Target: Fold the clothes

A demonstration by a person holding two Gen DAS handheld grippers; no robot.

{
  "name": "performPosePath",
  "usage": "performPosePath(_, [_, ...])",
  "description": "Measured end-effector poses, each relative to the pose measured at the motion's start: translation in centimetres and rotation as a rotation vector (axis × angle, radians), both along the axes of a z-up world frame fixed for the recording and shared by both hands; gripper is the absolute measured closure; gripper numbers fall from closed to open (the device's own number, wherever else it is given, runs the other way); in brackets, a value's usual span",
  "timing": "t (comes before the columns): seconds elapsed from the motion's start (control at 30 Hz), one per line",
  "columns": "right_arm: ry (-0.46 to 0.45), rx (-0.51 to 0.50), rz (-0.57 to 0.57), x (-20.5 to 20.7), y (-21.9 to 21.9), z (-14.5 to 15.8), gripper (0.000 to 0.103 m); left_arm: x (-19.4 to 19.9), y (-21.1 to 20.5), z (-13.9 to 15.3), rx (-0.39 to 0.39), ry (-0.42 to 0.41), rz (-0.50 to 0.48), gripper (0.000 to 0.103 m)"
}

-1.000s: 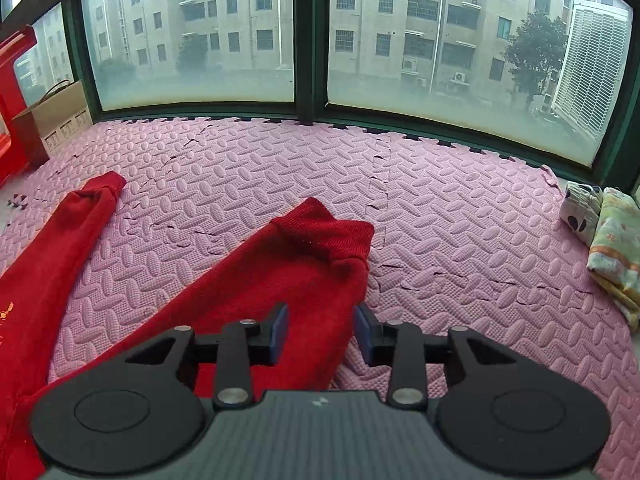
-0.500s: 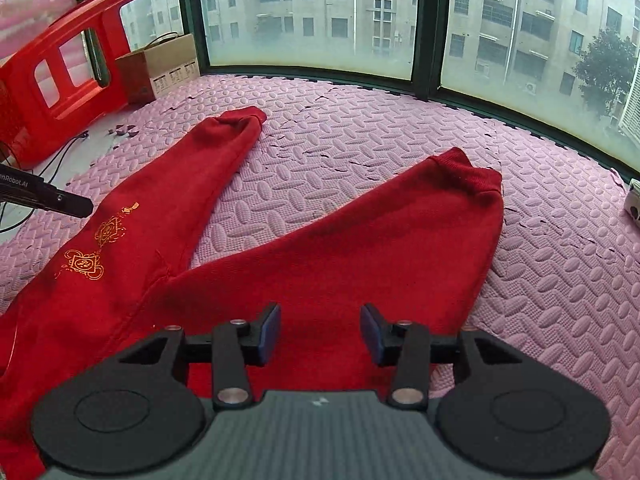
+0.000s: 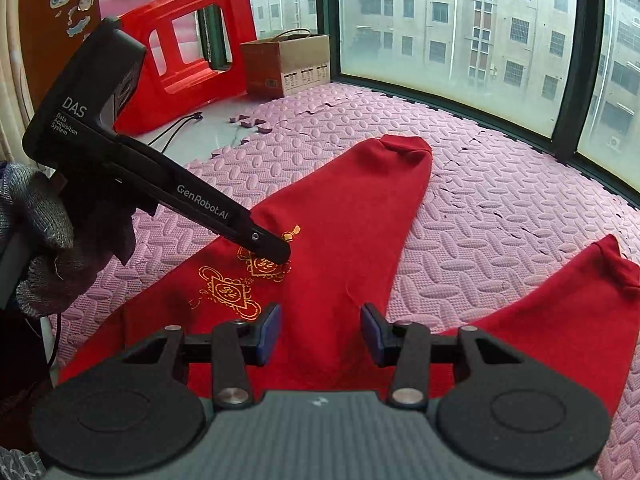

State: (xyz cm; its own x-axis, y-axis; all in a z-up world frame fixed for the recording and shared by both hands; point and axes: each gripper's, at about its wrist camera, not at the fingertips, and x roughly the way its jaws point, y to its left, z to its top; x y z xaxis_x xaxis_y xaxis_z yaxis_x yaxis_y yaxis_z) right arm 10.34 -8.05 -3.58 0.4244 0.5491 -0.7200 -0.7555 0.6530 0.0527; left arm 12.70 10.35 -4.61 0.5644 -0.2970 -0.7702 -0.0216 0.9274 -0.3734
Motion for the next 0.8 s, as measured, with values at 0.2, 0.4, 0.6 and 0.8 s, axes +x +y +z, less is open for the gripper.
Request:
performPosePath(0.2, [0.021, -0.051, 0.098, -2.5, 2.4, -1.4, 0.059, -0.7, 0.9, 0.0, 0.017, 0.002, 0.005, 0.083])
performPosePath(0.4, [-0.006, -0.064, 0.174, -6.2, 1.9, -0.3, 0.059, -1.1, 1.2, 0.1, 0.021, -0.001, 0.005, 0.082])
performPosePath(0.6, [0.002, -0.07, 0.263, -10.1, 2.2, -0.3, 0.061, -1.2, 1.2, 0.1, 0.027, -0.006, 0.013, 0.082])
performPosePath(0.8, [-0.019, -0.059, 0.247, -11.2, 2.0, -0.1, 0.062, -1.3, 1.1, 0.1, 0.044, -0.011, 0.022, 0.082])
